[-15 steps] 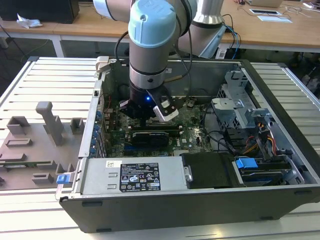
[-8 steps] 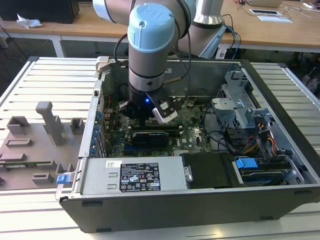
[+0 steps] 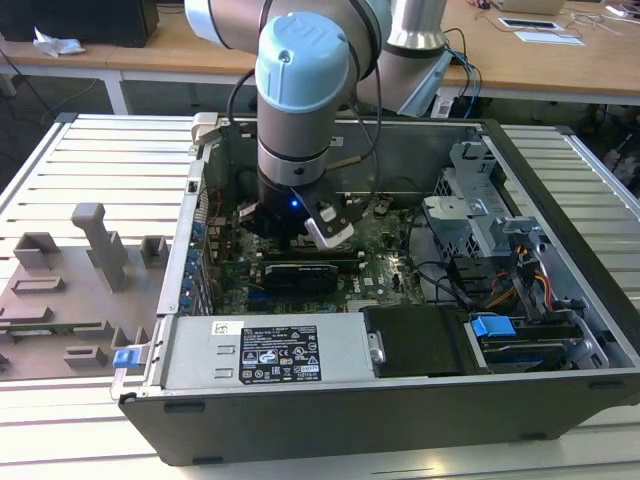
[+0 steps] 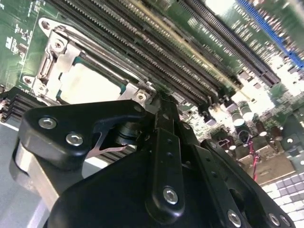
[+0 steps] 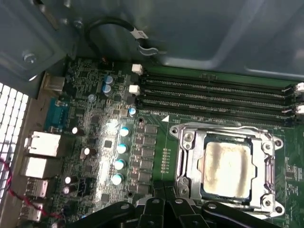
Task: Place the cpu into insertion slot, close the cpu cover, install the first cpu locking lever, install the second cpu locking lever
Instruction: 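Install the second cpu locking lever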
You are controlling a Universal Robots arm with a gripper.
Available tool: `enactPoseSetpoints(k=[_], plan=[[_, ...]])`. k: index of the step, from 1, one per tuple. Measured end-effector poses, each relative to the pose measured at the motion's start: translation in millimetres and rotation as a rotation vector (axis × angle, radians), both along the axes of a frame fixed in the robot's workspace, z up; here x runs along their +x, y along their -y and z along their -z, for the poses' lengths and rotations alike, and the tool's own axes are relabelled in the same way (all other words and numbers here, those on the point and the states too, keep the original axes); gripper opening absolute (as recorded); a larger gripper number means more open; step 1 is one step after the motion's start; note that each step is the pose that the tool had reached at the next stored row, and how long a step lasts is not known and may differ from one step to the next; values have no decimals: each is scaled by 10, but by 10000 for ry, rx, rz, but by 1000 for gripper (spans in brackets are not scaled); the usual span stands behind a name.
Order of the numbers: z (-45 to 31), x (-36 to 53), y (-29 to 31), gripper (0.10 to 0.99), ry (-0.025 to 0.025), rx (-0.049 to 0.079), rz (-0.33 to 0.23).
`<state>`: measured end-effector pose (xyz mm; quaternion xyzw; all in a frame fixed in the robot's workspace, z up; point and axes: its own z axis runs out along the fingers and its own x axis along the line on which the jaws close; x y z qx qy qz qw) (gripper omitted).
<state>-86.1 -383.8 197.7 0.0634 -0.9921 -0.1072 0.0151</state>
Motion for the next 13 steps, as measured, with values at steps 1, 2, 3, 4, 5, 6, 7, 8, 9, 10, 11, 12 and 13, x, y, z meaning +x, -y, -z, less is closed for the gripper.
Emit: enactPoseSetpoints(k=[1,2,3,4,5,6,7,8,9,10,11,12,13], plan=[[0,0,10,106,2,20,-6],[0,0,13,106,3,25,-9],[-9,0,13,106,8,25,-15],[-24,0,13,106,14,28,-17],[-65,0,12,106,16,32,-17],[-108,4,11,106,14,27,-19],[-109,39,3,106,6,27,-18],[-108,93,-5,106,-26,28,-18],[-106,141,-12,106,-70,28,-15],[-103,184,-19,106,-113,28,-17],[-97,249,-29,106,-187,27,-17],[-92,296,-36,106,-244,28,-17],[-81,388,-50,106,-353,27,-17]])
